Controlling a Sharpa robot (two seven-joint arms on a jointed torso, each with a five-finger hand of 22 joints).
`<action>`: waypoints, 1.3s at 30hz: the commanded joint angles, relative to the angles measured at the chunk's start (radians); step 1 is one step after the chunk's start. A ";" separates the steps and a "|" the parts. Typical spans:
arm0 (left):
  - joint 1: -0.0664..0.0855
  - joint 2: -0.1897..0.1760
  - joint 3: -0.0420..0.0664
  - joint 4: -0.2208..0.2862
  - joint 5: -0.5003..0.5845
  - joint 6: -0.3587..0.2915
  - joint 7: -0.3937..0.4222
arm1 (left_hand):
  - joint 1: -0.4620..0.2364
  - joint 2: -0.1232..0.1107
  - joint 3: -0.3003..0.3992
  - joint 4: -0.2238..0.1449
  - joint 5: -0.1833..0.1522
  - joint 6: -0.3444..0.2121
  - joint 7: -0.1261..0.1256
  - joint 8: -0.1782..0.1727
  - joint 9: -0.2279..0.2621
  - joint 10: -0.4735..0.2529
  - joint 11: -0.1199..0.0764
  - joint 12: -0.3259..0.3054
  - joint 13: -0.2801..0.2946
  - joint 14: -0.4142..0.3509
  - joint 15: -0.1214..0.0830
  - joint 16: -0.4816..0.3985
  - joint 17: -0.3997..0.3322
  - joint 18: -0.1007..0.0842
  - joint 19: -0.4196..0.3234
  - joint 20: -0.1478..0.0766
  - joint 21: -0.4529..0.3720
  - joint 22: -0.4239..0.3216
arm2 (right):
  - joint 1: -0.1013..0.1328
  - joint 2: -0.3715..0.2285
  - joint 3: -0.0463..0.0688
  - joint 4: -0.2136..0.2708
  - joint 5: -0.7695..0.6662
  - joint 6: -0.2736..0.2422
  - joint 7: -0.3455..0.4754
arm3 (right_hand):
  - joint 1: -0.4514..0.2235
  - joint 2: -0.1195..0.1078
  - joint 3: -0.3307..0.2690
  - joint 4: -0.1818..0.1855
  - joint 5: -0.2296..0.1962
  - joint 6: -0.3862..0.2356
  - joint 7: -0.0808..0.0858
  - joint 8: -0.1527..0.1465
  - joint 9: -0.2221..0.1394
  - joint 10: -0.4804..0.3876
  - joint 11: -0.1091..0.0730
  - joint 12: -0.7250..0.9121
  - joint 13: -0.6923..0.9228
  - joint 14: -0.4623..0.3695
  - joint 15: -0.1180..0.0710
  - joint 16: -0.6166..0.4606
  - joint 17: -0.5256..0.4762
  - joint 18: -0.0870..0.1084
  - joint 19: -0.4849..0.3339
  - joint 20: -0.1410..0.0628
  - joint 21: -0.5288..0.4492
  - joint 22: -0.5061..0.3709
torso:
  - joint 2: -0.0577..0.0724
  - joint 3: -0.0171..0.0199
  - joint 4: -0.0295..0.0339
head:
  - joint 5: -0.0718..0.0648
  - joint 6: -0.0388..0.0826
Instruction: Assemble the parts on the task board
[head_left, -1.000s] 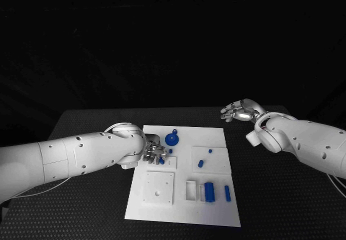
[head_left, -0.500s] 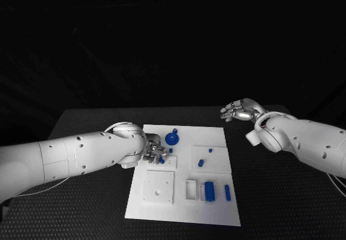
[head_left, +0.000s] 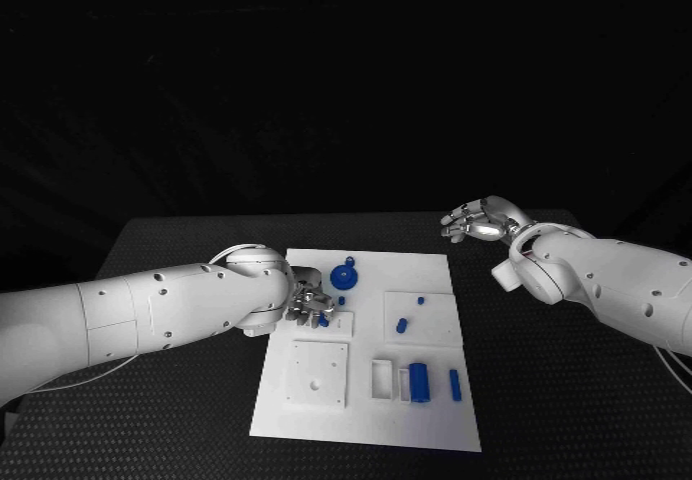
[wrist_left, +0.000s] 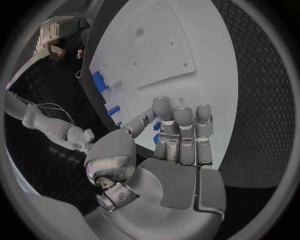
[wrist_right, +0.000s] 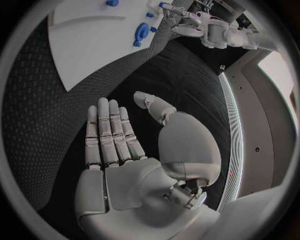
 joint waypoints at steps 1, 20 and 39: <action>-0.009 0.005 -0.005 0.007 0.013 0.009 0.011 | 0.053 0.008 -0.006 0.010 -0.010 0.129 -0.114 0.002 -0.002 -0.024 -0.019 0.006 -0.002 -0.006 0.000 0.006 -0.002 0.019 0.007 -0.108 -0.006 0.002 | 0.000 0.000 0.000 0.002 0.001 0.014 0.007 | -0.009 0.003 -0.004 -0.001 0.005 0.003 0.007 0.005 -0.001 0.005 -0.002 -0.004 -0.001 -0.008 0.000 0.006 -0.001 0.005 -0.002 0.003 -0.006 0.002 | -0.001 0.0001 0.0001 | 0.001 0.001; -0.009 0.013 -0.005 0.001 0.017 0.017 0.001 | 0.121 0.000 -0.114 -0.004 0.054 0.127 -0.113 0.005 -0.005 -0.027 -0.018 0.015 -0.010 -0.010 0.001 0.013 -0.010 0.016 0.002 -0.105 -0.020 0.007 | 0.000 0.000 0.000 0.005 0.004 0.013 0.006 | -0.016 0.004 -0.007 0.004 0.023 0.002 0.008 0.005 -0.004 0.005 -0.001 -0.004 -0.003 -0.010 0.000 0.008 -0.003 0.006 -0.001 0.004 -0.011 0.007 | 0.000 0.0013 -0.0009 | 0.004 0.001; -0.009 0.017 -0.005 -0.019 0.054 0.007 -0.011 | 0.052 0.067 -0.142 0.011 0.033 0.124 -0.112 0.004 -0.009 -0.032 -0.019 0.017 -0.018 -0.012 0.000 0.013 -0.017 0.010 -0.006 -0.102 -0.038 0.011 | 0.000 -0.001 0.000 0.006 0.005 0.014 0.004 | -0.015 0.003 -0.007 0.004 0.035 0.001 0.008 0.006 -0.005 0.005 -0.002 -0.004 -0.004 -0.010 0.001 0.009 -0.005 0.007 -0.001 0.004 -0.014 0.010 | 0.000 -0.0003 -0.0009 | 0.001 0.002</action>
